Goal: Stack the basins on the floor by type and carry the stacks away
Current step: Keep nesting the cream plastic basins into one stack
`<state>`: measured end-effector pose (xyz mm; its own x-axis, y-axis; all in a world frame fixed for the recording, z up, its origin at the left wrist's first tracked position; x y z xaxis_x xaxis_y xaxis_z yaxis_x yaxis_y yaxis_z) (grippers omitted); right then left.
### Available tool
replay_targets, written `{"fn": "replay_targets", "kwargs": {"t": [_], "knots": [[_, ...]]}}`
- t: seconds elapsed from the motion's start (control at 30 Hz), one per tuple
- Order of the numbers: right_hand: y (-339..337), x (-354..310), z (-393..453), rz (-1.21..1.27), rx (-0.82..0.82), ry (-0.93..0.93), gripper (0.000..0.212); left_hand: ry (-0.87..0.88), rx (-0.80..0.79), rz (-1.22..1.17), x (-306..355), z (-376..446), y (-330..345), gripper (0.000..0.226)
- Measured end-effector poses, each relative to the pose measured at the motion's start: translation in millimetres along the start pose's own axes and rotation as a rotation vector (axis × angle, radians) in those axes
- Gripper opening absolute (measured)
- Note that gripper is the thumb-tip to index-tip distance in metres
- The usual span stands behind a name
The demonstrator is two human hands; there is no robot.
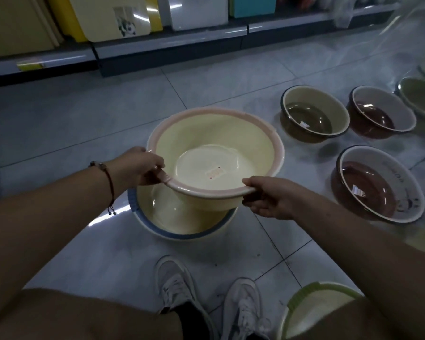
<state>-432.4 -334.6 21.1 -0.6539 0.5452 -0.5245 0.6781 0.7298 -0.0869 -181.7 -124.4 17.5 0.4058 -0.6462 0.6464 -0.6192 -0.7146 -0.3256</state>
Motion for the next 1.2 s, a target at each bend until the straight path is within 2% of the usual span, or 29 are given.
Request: {"fn": "replay_targets", "kwargs": {"t": [0.07,0.17,0.27,0.37,0.47,0.53,0.63,0.73,0.9,1.0,1.1,1.2], "knots": [[5,4,7,-0.056,-0.016,0.000,0.035,0.003,0.042,0.025,-5,2,-15,0.039],[4,-5,19,0.040,0.038,-0.062,0.025,-0.004,0.088,0.097,-19,7,-39,0.036],[3,-18,36,0.054,0.093,-0.123,0.026,-0.008,0.095,0.128,-40,14,-57,0.038],[11,-15,60,-0.119,0.126,-0.133,0.033,-0.031,0.076,0.150,-61,19,-60,0.033],[20,-16,77,-0.407,0.201,-0.260,0.043,-0.061,0.041,0.173,-72,29,-53,0.023],[24,-9,85,-0.517,0.227,-0.304,0.053,-0.068,0.030,0.313,-72,37,-48,0.009],[23,9,105,-0.557,0.260,-0.308,0.068,-0.062,-0.007,0.617,-74,47,-33,0.017],[25,26,120,-0.577,0.257,-0.315,0.073,-0.056,-0.019,0.848,-83,53,-18,0.024],[8,33,143,-0.613,0.306,-0.371,0.083,-0.073,0.016,0.787,-108,77,-5,0.013],[-22,27,153,-0.649,0.347,-0.374,0.085,-0.036,0.002,0.706,-107,89,22,0.027],[-65,25,157,-0.604,0.395,-0.376,0.083,0.075,-0.026,0.681,-83,96,64,0.037],[-122,30,160,-0.507,0.492,-0.359,0.079,0.269,-0.073,0.770,-43,100,118,0.043]]}}
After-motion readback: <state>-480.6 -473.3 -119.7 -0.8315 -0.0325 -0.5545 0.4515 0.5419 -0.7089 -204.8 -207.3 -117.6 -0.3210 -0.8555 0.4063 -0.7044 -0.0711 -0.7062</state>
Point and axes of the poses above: each hand's wrist, its own z-axis towards the middle knuckle, its own y-axis out of the palm, x = y × z, the point moved 10 cm from there along z, towards the middle knuckle, and after that the axes turned 7 degrees about z, right-handed, at the moved point
